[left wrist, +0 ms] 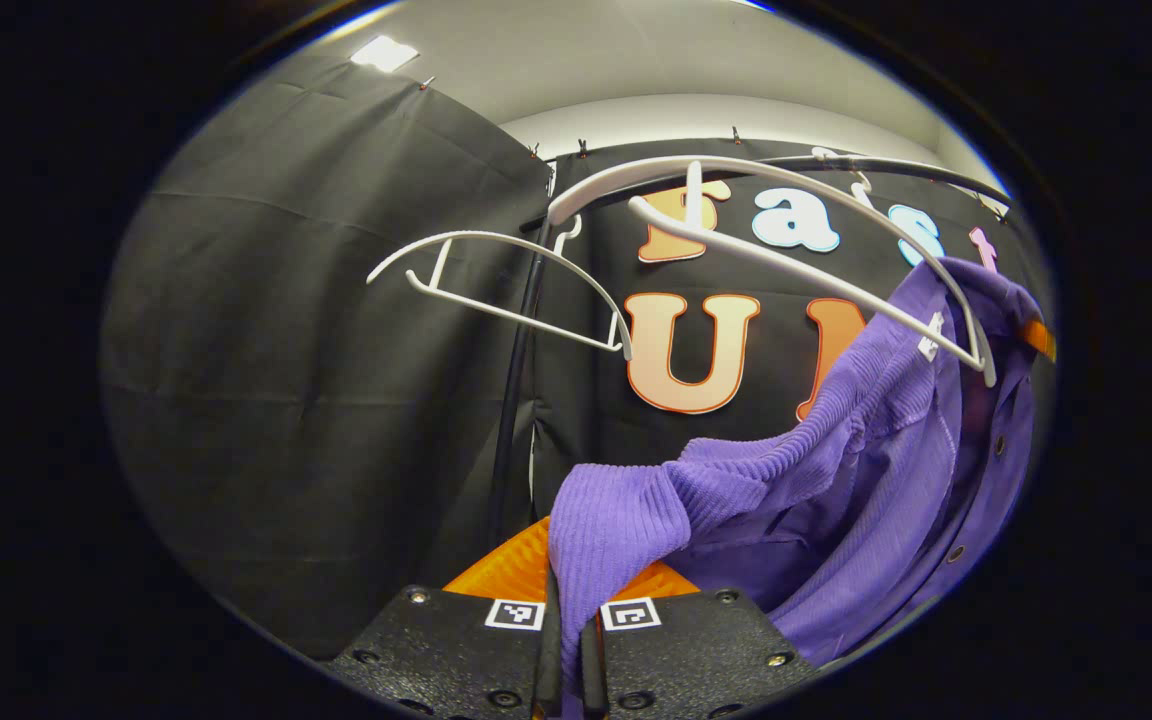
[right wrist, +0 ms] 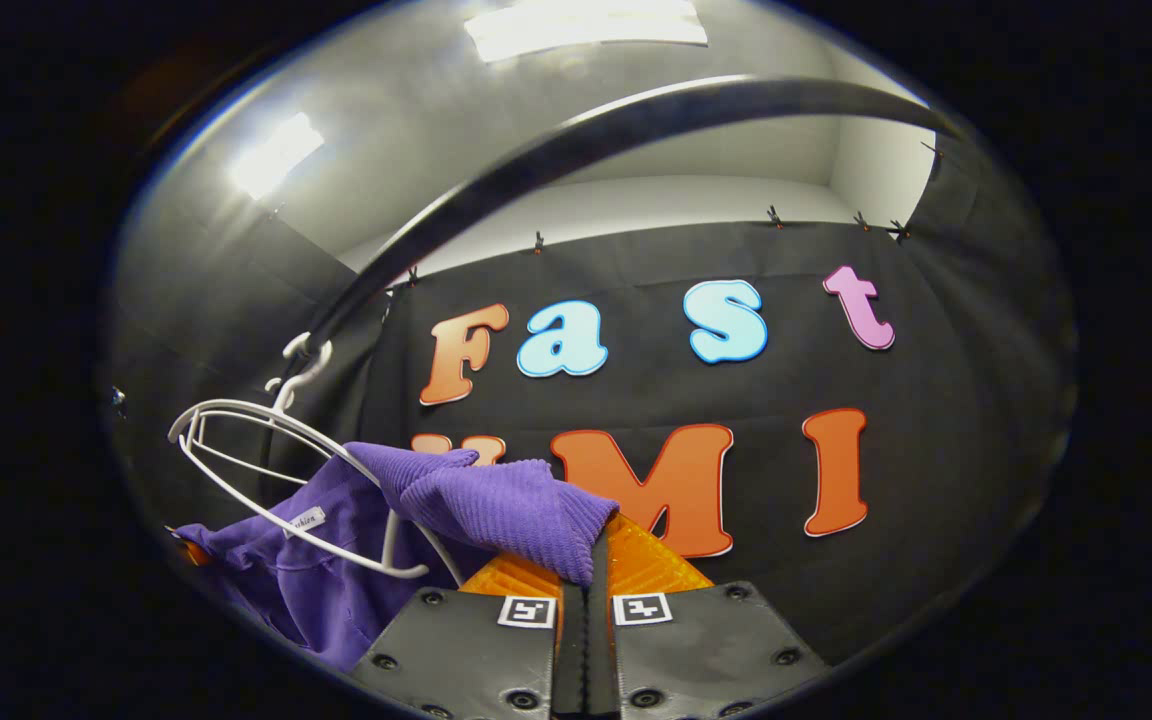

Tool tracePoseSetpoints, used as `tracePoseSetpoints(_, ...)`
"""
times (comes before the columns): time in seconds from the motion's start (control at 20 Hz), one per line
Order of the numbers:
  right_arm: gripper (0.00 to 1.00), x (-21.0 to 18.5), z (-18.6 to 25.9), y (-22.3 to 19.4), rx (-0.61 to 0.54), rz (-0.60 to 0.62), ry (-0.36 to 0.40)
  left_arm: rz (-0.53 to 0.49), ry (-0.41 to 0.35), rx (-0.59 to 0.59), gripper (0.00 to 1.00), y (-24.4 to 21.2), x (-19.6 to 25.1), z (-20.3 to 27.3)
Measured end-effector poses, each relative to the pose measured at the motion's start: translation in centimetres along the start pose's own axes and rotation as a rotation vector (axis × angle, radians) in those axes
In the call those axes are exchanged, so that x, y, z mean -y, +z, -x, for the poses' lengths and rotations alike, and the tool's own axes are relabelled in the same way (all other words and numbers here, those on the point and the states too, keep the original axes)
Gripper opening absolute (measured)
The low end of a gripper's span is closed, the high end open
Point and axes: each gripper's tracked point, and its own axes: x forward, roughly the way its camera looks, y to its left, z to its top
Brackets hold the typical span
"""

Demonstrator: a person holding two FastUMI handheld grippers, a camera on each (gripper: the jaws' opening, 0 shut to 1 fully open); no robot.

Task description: Grasp the clothes on the hanger with both hands and then place them into the laundry hamper below.

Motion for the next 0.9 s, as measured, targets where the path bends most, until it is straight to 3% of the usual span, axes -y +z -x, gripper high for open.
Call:
tracePoseSetpoints(0.25, 0.08, 3.2, -1.8, -6.5, -0.136, 0.047, -0.083, -0.029, -0.012, -0.021, 0.05, -0.7, 0.7, 1.2)
tracePoseSetpoints(0.35, 0.08, 4.4, -1.5, -9.2, -0.198, 0.037, -0.109, -0.04, -0.009, -0.032, 0.1, -1.3, 1.0, 1.9)
tracePoseSetpoints(0.5, 0.07, 5.7, 0.0, -11.1, -0.242, 0.044, -0.128, -0.053, -0.021, -0.051, 0.07, -2.0, 1.6, 2.3)
tracePoseSetpoints(0.75, 0.07, 5.2, 2.0, -10.2, -0.236, 0.089, -0.083, -0.114, -0.052, -0.046, 0.1, -1.4, 3.6, 2.9)
tracePoseSetpoints(0.9, 0.08, 2.8, 2.6, -9.2, -0.228, 0.075, -0.007, -0.119, -0.09, -0.061, 0.1, -1.2, 5.7, 2.7)
